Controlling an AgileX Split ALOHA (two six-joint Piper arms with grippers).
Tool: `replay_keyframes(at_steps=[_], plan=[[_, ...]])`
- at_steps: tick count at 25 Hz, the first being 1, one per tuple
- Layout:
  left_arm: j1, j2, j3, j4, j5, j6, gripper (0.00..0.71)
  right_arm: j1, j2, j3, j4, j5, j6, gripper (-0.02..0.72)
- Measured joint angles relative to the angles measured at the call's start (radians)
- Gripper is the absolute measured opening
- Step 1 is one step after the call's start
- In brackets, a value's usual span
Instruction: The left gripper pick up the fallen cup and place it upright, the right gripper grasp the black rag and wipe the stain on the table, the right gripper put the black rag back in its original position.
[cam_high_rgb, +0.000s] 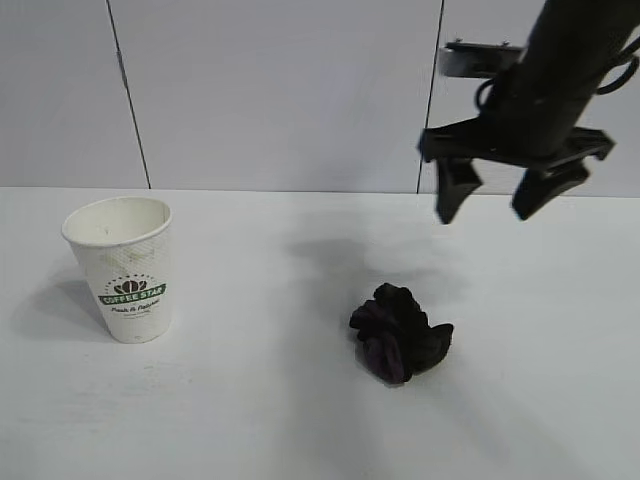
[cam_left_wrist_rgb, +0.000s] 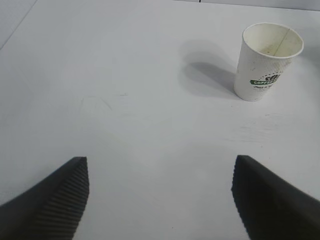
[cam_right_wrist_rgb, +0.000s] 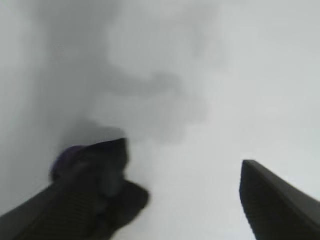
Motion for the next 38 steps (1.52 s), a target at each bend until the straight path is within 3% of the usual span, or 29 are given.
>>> replay_keyframes(at_steps=[2,5,10,14,18,22,25,31,38], plan=[[0.000,0.000,0.000,0.000,0.000,0.000,0.570,-0.082,-0.023,-0.009,-0.059,0.058,0.026,0.537],[0.000,0.000,0.000,0.000,0.000,0.000,0.570,-0.208,-0.093,-0.011,-0.088,0.116,0.039,0.536],[0.000,0.000,0.000,0.000,0.000,0.000,0.570,-0.427,-0.274,-0.012,-0.086,0.168,0.038,0.532],[0.000,0.000,0.000,0.000,0.000,0.000,0.570,-0.536,-0.474,-0.012,-0.029,0.168,0.033,0.531],[0.000,0.000,0.000,0.000,0.000,0.000,0.570,-0.511,-0.714,-0.012,0.052,0.169,-0.012,0.528],[0.000,0.000,0.000,0.000,0.000,0.000,0.570,-0.410,-0.967,-0.012,0.155,0.175,-0.100,0.526],[0.000,0.000,0.000,0.000,0.000,0.000,0.570,-0.350,-1.173,-0.012,0.198,0.210,-0.147,0.526],[0.000,0.000,0.000,0.000,0.000,0.000,0.570,-0.325,-1.480,0.012,0.203,0.331,-0.163,0.526],[0.000,0.000,0.000,0.000,0.000,0.000,0.570,-0.325,-1.729,0.332,0.203,0.324,-0.165,0.526]])
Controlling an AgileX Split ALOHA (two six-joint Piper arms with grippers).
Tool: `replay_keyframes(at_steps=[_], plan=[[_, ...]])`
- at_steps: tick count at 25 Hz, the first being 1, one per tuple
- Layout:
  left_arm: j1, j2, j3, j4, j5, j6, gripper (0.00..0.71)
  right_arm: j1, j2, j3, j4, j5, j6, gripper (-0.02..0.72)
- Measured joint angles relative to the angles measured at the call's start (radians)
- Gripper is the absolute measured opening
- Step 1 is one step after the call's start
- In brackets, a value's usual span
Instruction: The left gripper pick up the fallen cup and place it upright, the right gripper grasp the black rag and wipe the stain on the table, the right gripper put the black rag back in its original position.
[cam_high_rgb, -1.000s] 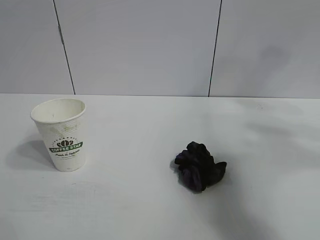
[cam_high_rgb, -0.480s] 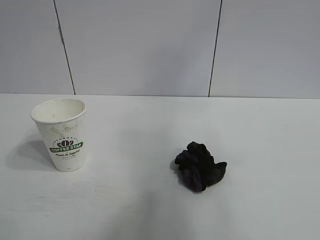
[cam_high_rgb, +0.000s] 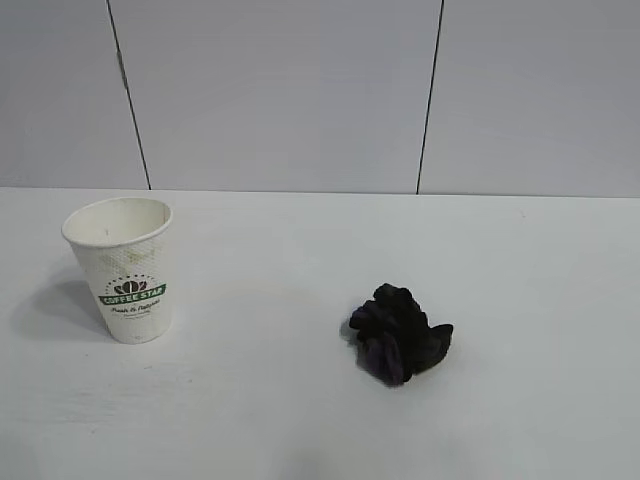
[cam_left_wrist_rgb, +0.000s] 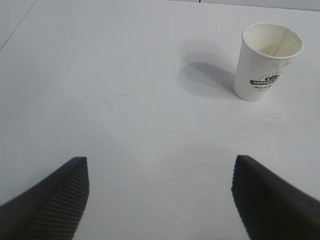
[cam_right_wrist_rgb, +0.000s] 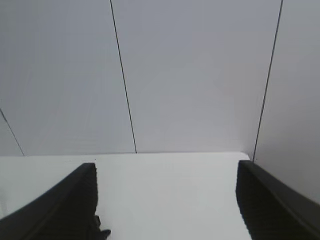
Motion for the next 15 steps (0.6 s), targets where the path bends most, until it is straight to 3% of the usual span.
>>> replay_keyframes(at_steps=[9,15], plan=[[0.000,0.000,0.000,0.000,0.000,0.000,0.570,0.064,-0.089,0.445,0.000,-0.079,0.045,0.526],[0.000,0.000,0.000,0.000,0.000,0.000,0.570,0.144,-0.089,0.529,-0.009,-0.075,0.049,0.526]])
